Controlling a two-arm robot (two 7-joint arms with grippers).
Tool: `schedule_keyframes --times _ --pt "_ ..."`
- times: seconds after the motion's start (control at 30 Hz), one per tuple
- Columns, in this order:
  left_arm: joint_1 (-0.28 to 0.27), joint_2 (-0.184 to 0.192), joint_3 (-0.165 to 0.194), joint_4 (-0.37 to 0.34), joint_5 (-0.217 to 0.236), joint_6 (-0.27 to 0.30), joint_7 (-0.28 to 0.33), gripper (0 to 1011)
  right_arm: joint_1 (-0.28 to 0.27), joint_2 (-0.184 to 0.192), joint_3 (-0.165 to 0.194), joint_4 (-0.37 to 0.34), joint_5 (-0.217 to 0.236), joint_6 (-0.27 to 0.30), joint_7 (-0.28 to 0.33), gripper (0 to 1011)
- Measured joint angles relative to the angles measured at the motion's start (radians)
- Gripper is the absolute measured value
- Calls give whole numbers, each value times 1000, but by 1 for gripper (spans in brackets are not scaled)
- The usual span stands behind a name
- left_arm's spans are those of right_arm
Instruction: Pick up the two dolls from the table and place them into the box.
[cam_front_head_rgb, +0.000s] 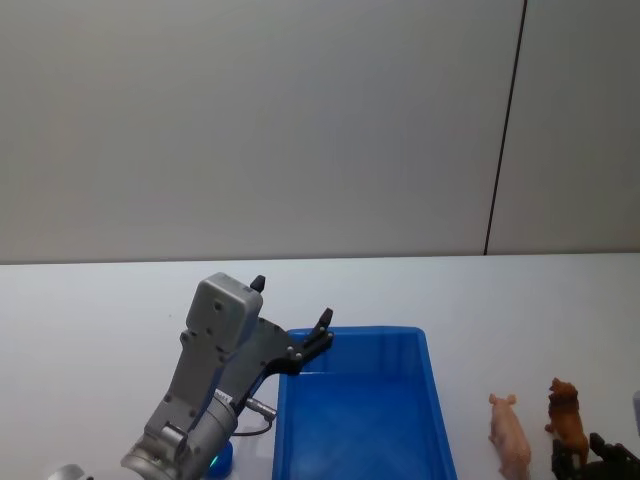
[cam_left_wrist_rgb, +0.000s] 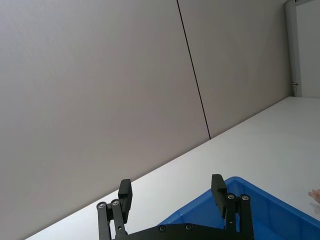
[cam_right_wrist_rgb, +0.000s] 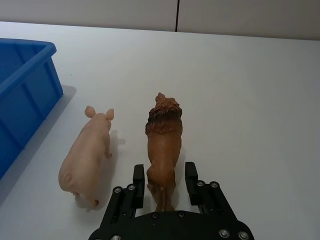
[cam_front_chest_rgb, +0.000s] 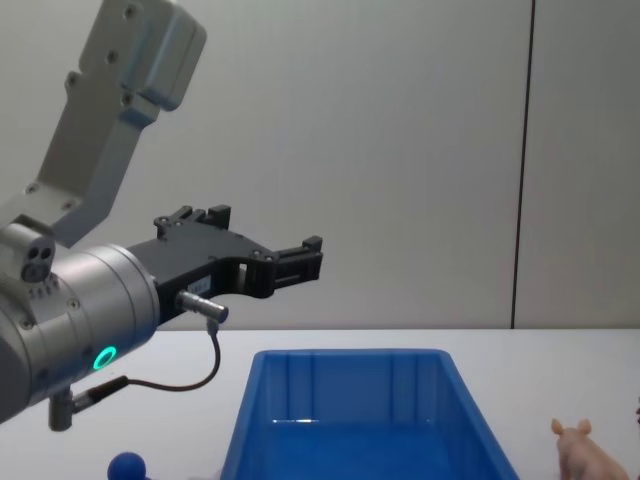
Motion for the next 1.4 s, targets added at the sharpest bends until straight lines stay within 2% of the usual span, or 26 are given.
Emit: schedule_keyframes --times 0.07,0.13,0.2,0.3,0.63,0.77,1.13,1.4 --pt "0 0 0 0 0 0 0 1001 1 -2 -1 2 -8 -7 -2 458" --pt "0 0 0 0 0 0 0 1001 1 -3 -1 4 -14 -12 -4 443" --pt "0 0 0 0 0 0 0 1001 2 -5 -2 5 -22 -18 -6 340" --pt "0 0 0 0 0 0 0 1001 3 -7 -2 5 -32 -25 -9 286" --pt "0 0 0 0 0 0 0 1001 2 -7 1 -25 -62 -51 -11 284" --pt "0 0 0 0 0 0 0 1001 3 -5 4 -46 -66 -63 8 286" --pt "0 0 0 0 0 0 0 1001 25 -9 4 -95 -52 -84 103 286" --pt "0 0 0 0 0 0 0 1001 61 -30 -10 -107 -40 -83 204 284"
